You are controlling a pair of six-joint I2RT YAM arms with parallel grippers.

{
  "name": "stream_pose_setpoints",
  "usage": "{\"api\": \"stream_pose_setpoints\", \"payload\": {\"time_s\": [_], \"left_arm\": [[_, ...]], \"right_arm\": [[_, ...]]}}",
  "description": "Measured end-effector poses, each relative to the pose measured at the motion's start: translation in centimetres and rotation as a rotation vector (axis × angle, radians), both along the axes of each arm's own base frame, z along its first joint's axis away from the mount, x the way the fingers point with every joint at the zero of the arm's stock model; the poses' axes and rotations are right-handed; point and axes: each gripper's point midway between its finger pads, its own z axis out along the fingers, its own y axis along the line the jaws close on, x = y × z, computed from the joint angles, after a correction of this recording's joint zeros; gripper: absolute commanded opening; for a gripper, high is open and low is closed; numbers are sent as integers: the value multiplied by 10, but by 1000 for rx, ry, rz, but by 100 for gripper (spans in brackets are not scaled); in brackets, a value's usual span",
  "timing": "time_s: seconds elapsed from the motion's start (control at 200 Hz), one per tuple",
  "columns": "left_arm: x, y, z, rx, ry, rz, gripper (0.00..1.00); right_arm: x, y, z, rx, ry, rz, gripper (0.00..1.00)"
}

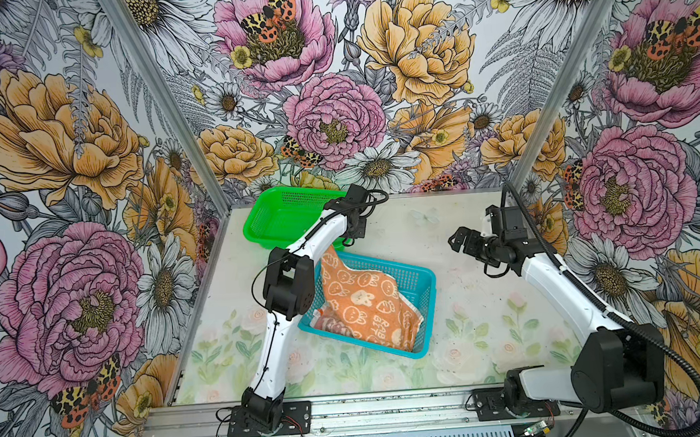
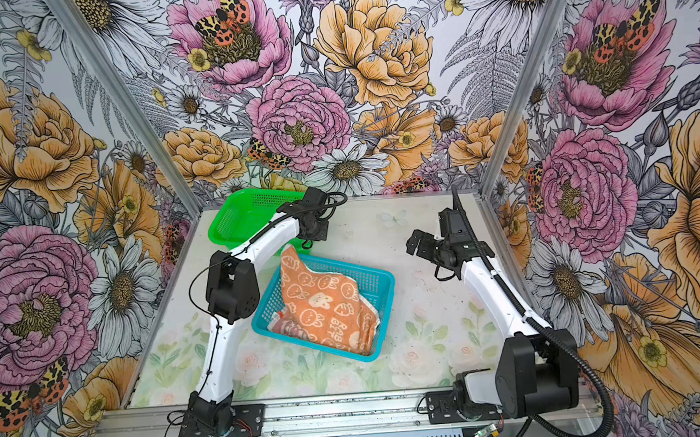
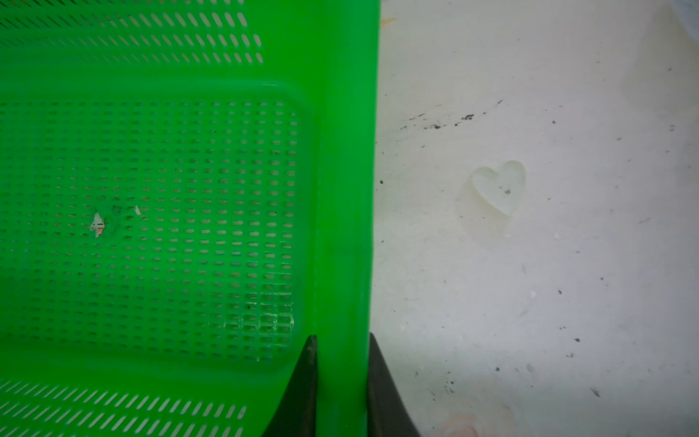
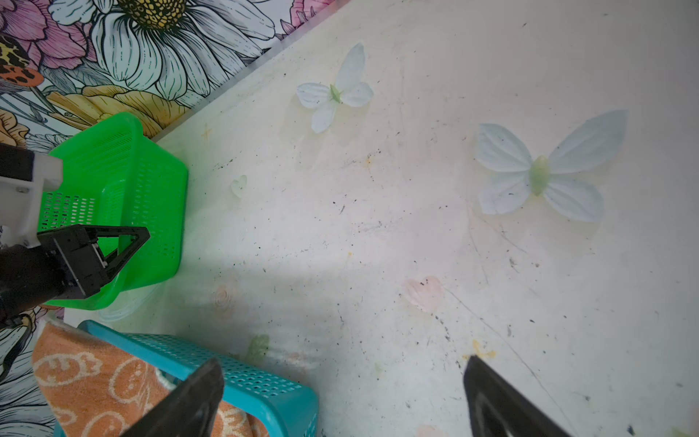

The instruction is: Fold and stack the towels

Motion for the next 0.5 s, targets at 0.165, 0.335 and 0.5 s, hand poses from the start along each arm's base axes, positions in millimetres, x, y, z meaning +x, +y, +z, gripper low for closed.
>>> {"api": "stream_pose_setpoints", "payload": {"time_s": [0.165,0.335,0.5], "left_arm": [[-2,26,1,19,11,46,0],[0,61,2,25,21,111,0],[10,108,2,31,24,197,0]], "right_arm": [[8,23,2,-7,-1,51,99],[13,43,2,-5,1,88,99],[16,60,1,-5,6,120,99]]}}
